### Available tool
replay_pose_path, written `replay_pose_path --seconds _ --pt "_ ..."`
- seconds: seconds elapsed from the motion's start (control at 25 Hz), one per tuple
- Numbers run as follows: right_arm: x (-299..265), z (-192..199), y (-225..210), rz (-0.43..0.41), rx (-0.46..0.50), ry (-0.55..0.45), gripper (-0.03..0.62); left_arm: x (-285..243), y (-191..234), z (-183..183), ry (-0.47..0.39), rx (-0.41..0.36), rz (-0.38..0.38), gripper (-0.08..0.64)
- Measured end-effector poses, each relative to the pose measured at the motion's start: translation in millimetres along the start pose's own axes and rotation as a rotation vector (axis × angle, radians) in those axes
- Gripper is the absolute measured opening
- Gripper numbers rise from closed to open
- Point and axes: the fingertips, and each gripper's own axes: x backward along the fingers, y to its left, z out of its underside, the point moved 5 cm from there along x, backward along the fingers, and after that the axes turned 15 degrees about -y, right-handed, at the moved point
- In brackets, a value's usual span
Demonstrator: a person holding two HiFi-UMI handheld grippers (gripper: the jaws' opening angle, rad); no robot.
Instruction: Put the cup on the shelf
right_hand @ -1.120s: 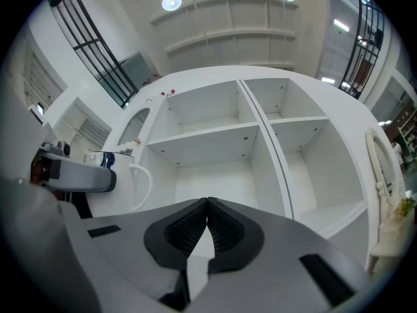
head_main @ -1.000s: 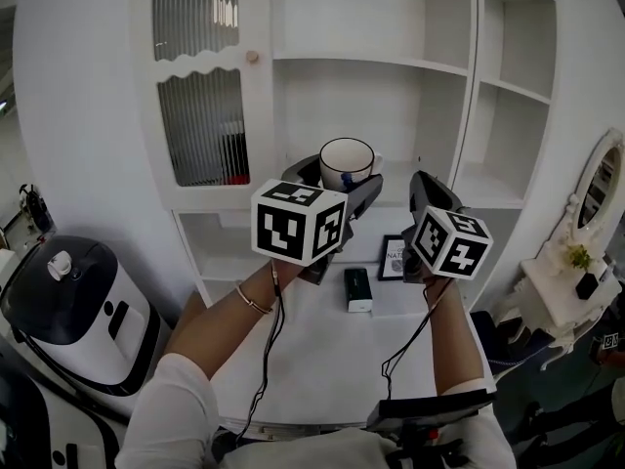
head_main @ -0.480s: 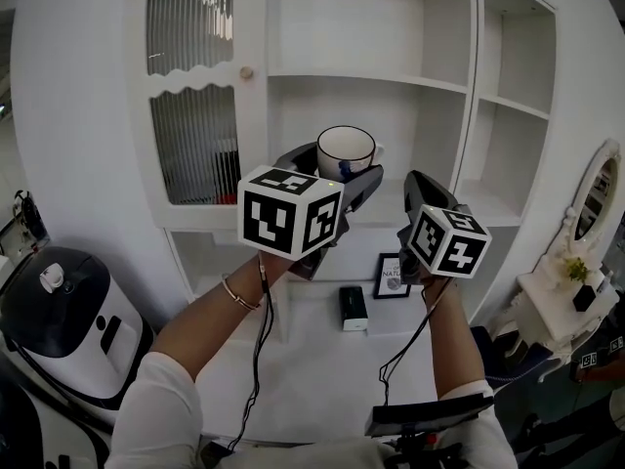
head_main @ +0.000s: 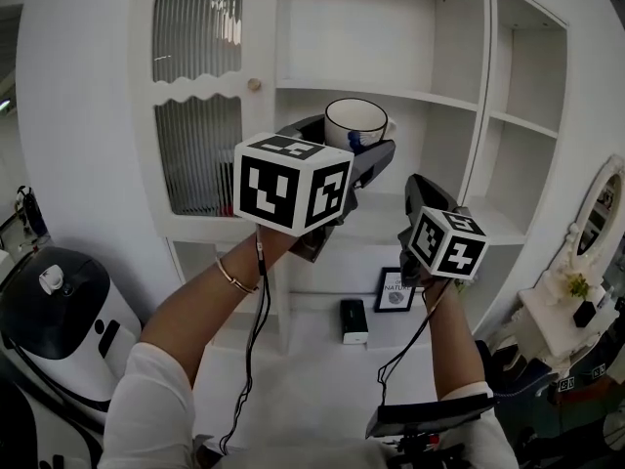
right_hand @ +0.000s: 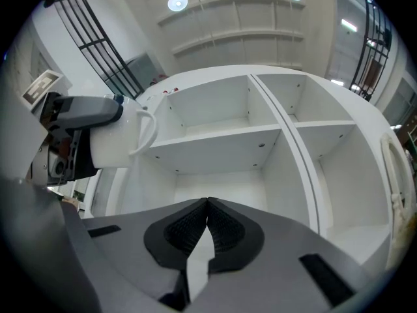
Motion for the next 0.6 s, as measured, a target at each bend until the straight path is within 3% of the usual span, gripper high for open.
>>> replay_pose_path --seconds 0.6 --pt "-30 -14 -10 -0.013 -0.008 -0.026 0.021 -51 12 -61 -0.032 0.051 0.009 0.393"
